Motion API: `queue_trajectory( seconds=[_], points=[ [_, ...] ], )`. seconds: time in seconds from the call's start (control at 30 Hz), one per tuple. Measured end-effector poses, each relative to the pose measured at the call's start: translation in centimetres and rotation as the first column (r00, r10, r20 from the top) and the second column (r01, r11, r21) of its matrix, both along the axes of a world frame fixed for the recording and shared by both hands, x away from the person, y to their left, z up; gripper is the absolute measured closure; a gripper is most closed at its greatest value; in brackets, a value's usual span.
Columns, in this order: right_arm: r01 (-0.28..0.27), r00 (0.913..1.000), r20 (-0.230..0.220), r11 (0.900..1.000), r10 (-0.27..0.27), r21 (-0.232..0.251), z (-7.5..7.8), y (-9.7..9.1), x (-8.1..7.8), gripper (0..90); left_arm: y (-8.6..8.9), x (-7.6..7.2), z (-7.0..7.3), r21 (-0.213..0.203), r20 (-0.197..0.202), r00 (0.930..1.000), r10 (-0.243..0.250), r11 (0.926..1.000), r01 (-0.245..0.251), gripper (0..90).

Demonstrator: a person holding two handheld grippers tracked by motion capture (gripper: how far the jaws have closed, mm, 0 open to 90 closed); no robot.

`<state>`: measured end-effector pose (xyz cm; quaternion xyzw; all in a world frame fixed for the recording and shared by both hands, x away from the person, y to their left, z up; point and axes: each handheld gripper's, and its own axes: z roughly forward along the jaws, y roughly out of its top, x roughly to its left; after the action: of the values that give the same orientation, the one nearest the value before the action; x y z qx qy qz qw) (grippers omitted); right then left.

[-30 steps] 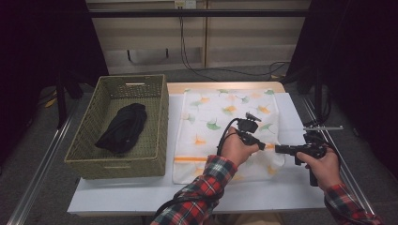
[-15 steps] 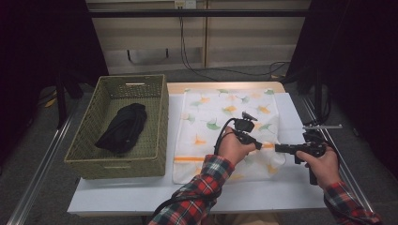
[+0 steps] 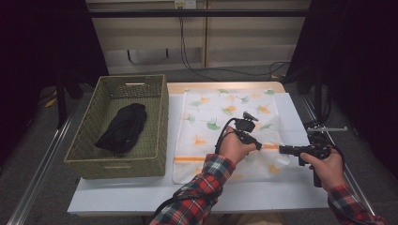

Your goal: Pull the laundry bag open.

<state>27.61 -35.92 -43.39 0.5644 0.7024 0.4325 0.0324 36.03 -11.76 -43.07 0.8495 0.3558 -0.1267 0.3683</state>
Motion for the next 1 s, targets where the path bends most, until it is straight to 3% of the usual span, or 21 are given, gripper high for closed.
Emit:
queue_trajectory(
  seconds=[0.17, 0.4, 0.43, 0.57, 0.63, 0.77, 0.8, 0.97, 1.0],
  points=[
    [0.007, 1.0, -0.004, 1.0, -0.007, -0.004, 0.0, 0.0, 0.2, 86.0, 0.1, 0.2, 0.1, 0.019, 0.0, 1.0, -0.005, 0.9998, 0.005, 90.0],
    [0.002, 1.0, -0.001, 1.0, -0.002, 0.007, 0.0, -0.1, 0.6, 86.1, 0.5, 0.3, 0.0, 0.01, -0.001, 1.0, 0.01, 0.9999, -0.01, 90.0],
    [0.005, 1.0, -0.003, 1.0, -0.005, 0.004, 0.0, -0.1, 0.6, 86.1, 0.6, 0.3, 0.0, 0.016, 0.0, 0.9995, 0.032, 0.9994, -0.032, 90.0],
    [0.003, 1.0, 0.0, 0.9999, -0.003, 0.01, 0.1, -0.2, 0.5, 86.1, 1.1, 0.3, 0.1, -0.004, -0.015, 0.9993, 0.034, 0.9994, -0.034, 90.0],
    [-0.001, 1.0, -0.002, 0.9999, 0.001, 0.013, 0.1, -0.2, 0.6, 86.1, 1.3, 0.3, 0.1, 0.017, -0.005, 0.9995, 0.03, 0.9994, -0.03, 90.0],
    [0.002, 1.0, 0.004, 1.0, -0.002, 0.006, 0.3, -0.1, 0.7, 86.1, 1.6, 0.3, 0.1, 0.021, -0.013, 0.9994, 0.033, 0.9992, -0.033, 90.0],
    [-0.001, 1.0, 0.003, 1.0, 0.001, 0.005, 0.3, -0.1, 0.7, 86.1, 1.6, 0.2, 0.1, 0.015, -0.01, 0.9985, 0.053, 0.9985, -0.053, 90.0],
    [0.0, 1.0, -0.001, 0.9999, 0.0, 0.014, 0.4, 0.0, 0.8, 86.1, 1.9, 0.3, 0.3, 0.018, -0.008, 0.9995, 0.029, 0.9994, -0.029, 90.0],
    [0.002, 1.0, -0.002, 0.9998, -0.002, 0.022, 0.4, 0.0, 0.8, 86.1, 1.8, 0.3, 0.3, 0.007, -0.013, 0.9988, 0.047, 0.9989, -0.047, 90.0]
  ],
)
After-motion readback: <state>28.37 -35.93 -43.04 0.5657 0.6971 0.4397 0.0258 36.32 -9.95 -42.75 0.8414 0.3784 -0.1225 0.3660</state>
